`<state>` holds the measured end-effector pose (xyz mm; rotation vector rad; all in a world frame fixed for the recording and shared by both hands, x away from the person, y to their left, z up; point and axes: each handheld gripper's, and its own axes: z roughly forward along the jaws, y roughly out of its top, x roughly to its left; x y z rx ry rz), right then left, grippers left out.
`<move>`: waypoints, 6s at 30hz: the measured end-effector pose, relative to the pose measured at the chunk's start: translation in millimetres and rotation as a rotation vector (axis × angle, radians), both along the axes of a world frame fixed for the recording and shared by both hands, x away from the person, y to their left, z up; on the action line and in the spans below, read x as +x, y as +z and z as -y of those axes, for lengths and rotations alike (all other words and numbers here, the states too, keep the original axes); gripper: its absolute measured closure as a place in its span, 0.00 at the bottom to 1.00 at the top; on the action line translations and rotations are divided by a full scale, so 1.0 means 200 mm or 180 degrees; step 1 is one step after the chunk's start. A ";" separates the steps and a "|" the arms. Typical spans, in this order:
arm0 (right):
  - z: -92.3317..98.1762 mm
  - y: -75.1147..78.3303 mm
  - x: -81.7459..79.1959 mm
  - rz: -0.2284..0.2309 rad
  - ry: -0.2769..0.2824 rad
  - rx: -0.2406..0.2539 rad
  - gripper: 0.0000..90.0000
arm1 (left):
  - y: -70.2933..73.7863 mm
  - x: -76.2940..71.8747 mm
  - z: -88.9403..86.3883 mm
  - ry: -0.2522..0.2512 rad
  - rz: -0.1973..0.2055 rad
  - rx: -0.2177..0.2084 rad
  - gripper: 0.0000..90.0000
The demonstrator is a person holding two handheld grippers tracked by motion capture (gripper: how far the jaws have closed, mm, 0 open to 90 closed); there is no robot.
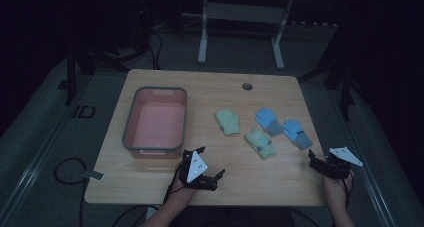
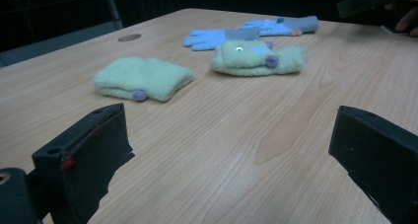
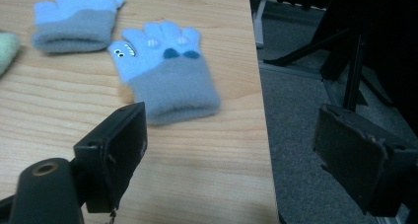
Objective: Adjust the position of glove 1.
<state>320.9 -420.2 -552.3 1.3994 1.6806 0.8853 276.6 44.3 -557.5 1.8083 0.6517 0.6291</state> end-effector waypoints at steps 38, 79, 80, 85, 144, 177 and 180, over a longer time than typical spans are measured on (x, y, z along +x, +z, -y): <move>-0.15 0.32 0.11 -0.0422 0.0511 0.0266 0.14 | 0.00 0.00 -0.02 -0.0041 0.0021 -0.0114 0.02; -0.70 0.49 0.37 -0.0500 0.1330 0.0099 0.30 | 0.00 0.00 -0.03 -0.0055 -0.0022 -0.0158 0.02; -0.72 0.49 0.38 -0.0510 0.1352 0.0084 0.31 | 0.00 0.00 -0.03 -0.0055 -0.0022 -0.0158 0.02; -0.80 0.48 0.40 -0.0522 0.1461 0.0060 0.33 | 0.00 0.00 -0.02 -0.0056 -0.0011 -0.0152 0.02; -1.32 0.14 0.91 -0.1225 0.2112 -0.0160 0.73 | 0.00 0.01 -0.03 -0.0086 -0.0043 -0.0179 0.02; -1.31 0.51 0.36 -0.0956 0.1392 0.0421 0.97 | 0.00 0.00 -0.03 -0.0019 0.0029 -0.0173 0.02; -1.29 0.50 0.29 -0.0968 0.1350 0.0511 0.97 | 0.00 -0.01 -0.03 -0.0015 0.0033 -0.0164 0.02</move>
